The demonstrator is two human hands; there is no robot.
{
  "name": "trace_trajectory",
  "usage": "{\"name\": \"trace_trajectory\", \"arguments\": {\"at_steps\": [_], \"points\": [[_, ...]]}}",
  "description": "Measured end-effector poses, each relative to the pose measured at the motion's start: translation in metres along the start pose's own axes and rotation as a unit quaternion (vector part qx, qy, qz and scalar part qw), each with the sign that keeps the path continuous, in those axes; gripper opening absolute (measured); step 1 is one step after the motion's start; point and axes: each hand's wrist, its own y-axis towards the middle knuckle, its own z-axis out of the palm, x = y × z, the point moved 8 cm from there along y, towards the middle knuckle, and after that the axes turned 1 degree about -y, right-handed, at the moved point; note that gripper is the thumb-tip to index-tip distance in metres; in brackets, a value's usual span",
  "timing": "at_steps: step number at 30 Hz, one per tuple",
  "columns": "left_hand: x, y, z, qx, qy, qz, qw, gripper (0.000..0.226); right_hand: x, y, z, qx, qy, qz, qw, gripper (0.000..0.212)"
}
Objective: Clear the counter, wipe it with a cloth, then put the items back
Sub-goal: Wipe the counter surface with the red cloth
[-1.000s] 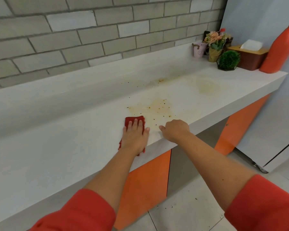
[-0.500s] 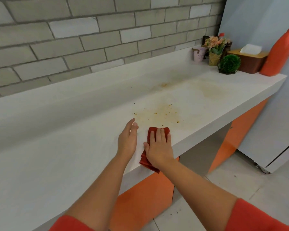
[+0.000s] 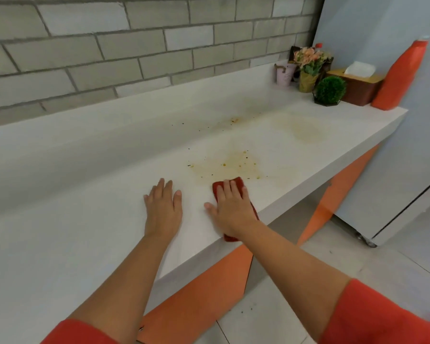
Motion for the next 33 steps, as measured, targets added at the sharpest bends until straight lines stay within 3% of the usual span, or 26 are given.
{"name": "trace_trajectory", "arguments": {"at_steps": [4,9,13,18,21,24,29,33], "points": [[0.004,0.001,0.008,0.062,0.056,-0.016,0.996,0.052,-0.006,-0.031,0.000,-0.015,0.055,-0.089,0.994,0.053],[0.003,0.000,0.012,0.084,0.083,-0.018,0.993,0.053,-0.071,0.008,-0.011,-0.033,0.059,0.022,0.997,0.051],[0.002,0.002,0.014,0.090,0.088,-0.016,0.992,0.056,-0.045,0.047,-0.009,-0.013,0.019,0.048,0.999,0.057],[0.002,0.004,0.015,0.091,0.107,-0.014,0.990,0.056,0.027,0.032,-0.003,-0.007,0.015,-0.065,0.998,0.056],[0.000,0.012,0.007,0.086,0.167,0.001,0.982,0.054,0.027,-0.003,-0.001,-0.010,0.054,-0.121,0.991,0.050],[-0.005,0.029,-0.007,0.110,0.192,0.011,0.975,0.043,-0.012,-0.004,-0.009,-0.037,0.090,-0.079,0.992,0.046],[0.003,0.049,-0.010,0.223,0.204,0.016,0.953,0.020,-0.050,0.046,-0.015,-0.045,0.073,0.053,0.995,0.048],[0.001,0.053,-0.006,0.256,0.240,0.047,0.935,0.017,0.004,0.069,-0.009,-0.038,0.053,0.010,0.998,0.051]]}}
